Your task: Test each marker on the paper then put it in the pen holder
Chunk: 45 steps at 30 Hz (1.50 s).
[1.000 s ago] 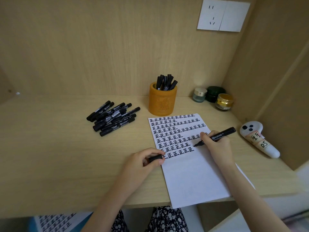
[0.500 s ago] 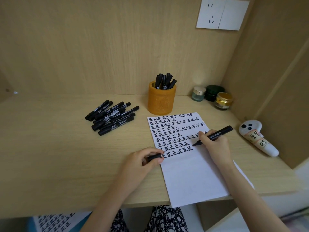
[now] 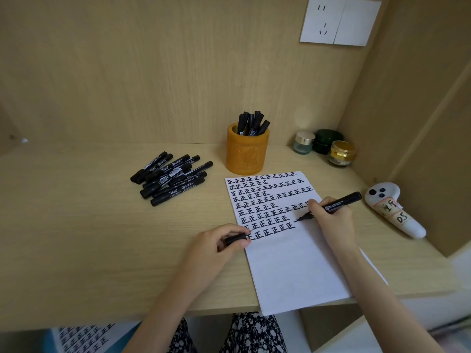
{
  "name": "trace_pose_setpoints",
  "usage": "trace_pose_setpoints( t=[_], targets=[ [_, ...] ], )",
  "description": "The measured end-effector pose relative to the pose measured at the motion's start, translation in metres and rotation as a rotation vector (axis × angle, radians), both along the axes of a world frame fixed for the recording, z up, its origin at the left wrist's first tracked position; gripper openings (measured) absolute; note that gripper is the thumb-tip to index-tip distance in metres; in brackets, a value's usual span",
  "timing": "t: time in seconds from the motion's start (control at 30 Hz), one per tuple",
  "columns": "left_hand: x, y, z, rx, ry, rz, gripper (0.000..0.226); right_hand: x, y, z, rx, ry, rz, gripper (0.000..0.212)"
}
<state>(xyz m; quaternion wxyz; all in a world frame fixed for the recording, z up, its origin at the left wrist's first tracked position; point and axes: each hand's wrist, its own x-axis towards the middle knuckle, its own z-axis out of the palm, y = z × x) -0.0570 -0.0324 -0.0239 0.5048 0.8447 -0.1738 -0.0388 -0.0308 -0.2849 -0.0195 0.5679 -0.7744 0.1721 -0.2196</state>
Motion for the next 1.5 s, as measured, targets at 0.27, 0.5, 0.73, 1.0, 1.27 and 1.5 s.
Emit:
trace_pose_setpoints(
  t=[0.27,0.5,0.73,1.0,1.27,1.5],
  targets=[
    [0.0,0.001,-0.0024,0.033,-0.008,0.002,0.021,0.0004,0.0002,-0.0019,-0.01,0.001,0.043,0.023],
    [-0.0011,0.0003,0.0009,0.015,-0.001,-0.001,0.02,-0.0001,-0.0001,-0.0007,-0.032,0.002,0.043,0.029],
    [-0.0006,0.0009,-0.0012,0.008,0.005,0.001,0.019,-0.0003,-0.0007,-0.0003,-0.014,-0.006,0.025,0.023],
    [0.0008,0.0007,-0.0037,0.023,0.015,0.014,0.021,0.0006,-0.0002,-0.0013,-0.034,-0.025,0.028,0.025],
    [0.0006,0.0003,-0.0023,0.021,0.012,0.013,0.02,0.0006,-0.0006,-0.0011,0.002,-0.033,0.036,0.027],
    [-0.0004,-0.0007,0.0001,0.034,-0.001,0.011,0.021,0.0008,-0.0007,-0.0029,-0.008,-0.026,0.073,0.03]
  ],
)
